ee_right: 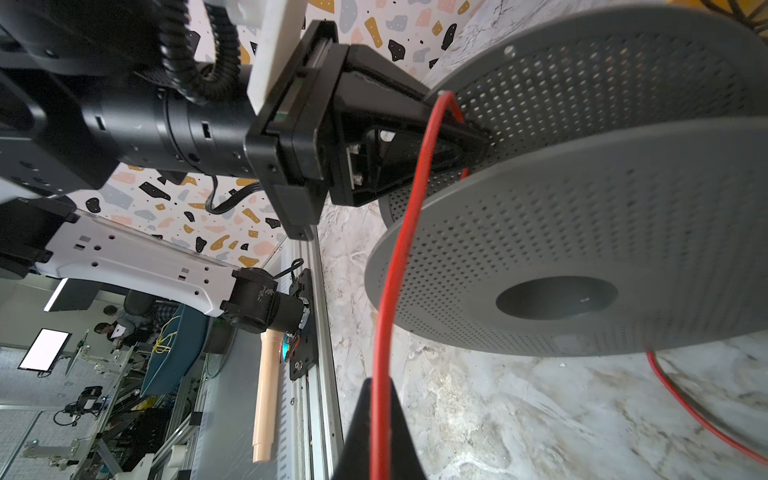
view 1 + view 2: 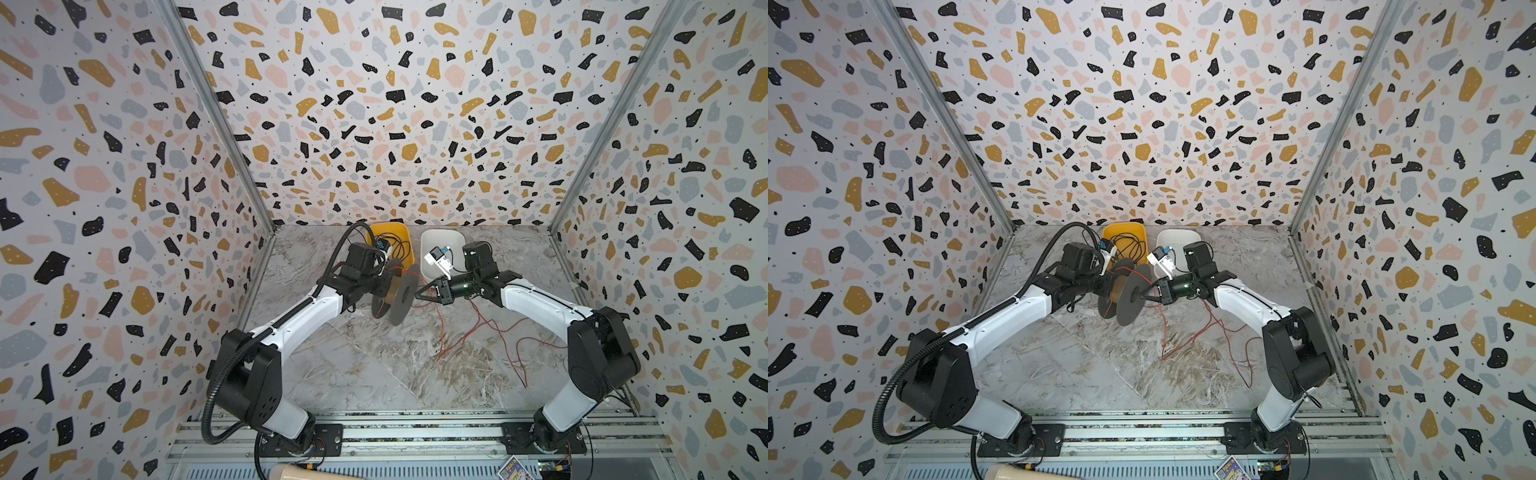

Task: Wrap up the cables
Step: 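Draw the red cable down past the spool rim with the right gripper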

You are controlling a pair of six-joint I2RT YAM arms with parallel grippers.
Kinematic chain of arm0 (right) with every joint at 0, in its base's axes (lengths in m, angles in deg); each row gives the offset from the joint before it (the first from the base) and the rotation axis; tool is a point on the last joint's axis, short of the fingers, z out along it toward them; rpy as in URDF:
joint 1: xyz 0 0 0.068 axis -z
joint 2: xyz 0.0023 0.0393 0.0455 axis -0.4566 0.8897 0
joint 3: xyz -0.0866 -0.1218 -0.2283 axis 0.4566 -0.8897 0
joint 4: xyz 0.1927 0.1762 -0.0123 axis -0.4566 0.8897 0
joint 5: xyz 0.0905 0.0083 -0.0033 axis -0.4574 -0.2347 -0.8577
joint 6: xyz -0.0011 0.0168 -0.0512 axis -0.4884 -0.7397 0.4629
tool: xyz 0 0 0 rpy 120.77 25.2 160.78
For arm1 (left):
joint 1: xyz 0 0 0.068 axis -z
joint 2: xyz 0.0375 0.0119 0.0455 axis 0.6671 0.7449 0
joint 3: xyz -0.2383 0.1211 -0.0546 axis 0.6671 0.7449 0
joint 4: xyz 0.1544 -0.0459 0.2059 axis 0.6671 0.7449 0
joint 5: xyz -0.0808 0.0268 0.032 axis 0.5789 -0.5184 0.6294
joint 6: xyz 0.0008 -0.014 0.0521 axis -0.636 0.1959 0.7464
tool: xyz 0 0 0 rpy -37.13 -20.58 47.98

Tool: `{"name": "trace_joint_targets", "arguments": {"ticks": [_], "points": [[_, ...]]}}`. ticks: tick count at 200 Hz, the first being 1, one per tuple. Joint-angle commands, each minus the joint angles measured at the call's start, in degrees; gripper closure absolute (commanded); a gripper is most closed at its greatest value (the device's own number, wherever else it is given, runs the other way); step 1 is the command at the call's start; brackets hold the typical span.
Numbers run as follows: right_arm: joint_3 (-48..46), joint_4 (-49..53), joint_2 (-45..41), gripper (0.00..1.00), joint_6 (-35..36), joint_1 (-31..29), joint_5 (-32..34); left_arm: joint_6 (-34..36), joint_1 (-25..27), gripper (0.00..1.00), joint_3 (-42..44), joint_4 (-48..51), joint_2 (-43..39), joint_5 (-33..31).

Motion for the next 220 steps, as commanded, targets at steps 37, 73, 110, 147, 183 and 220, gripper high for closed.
{"name": "trace_joint_targets", "arguments": {"ticks": [37, 73, 110, 147, 183, 220], "points": [[1.6, 1.5, -3.0, 0.69, 0.9, 0.2, 3.8, -2.6, -0.3, 1.0, -4.1, 5.7, -5.9, -2.4], [-1.9, 2.3, -10.7, 0.35, 1.1, -1.0, 14.1, -8.1, -0.3, 1.0, -6.1, 9.5, -11.4, -6.8], [-9.4, 2.7, -20.4, 0.29, 3.2, -5.2, 30.2, -10.6, -0.3, 1.0, -13.4, 18.6, -11.7, -9.7], [-22.0, -8.2, -29.8, 0.29, 2.3, -9.8, 40.5, -10.9, -0.3, 1.0, -19.0, 24.3, -10.4, -12.8], [-29.6, -19.6, -33.0, 0.31, 2.3, -16.3, 47.6, -11.5, -0.3, 1.0, -21.4, 27.0, -9.9, -13.6], [-36.4, -34.9, -28.6, 0.32, 1.7, -23.8, 58.1, -11.8, -0.3, 1.0, -22.6, 28.6, -10.0, -13.0]]}}
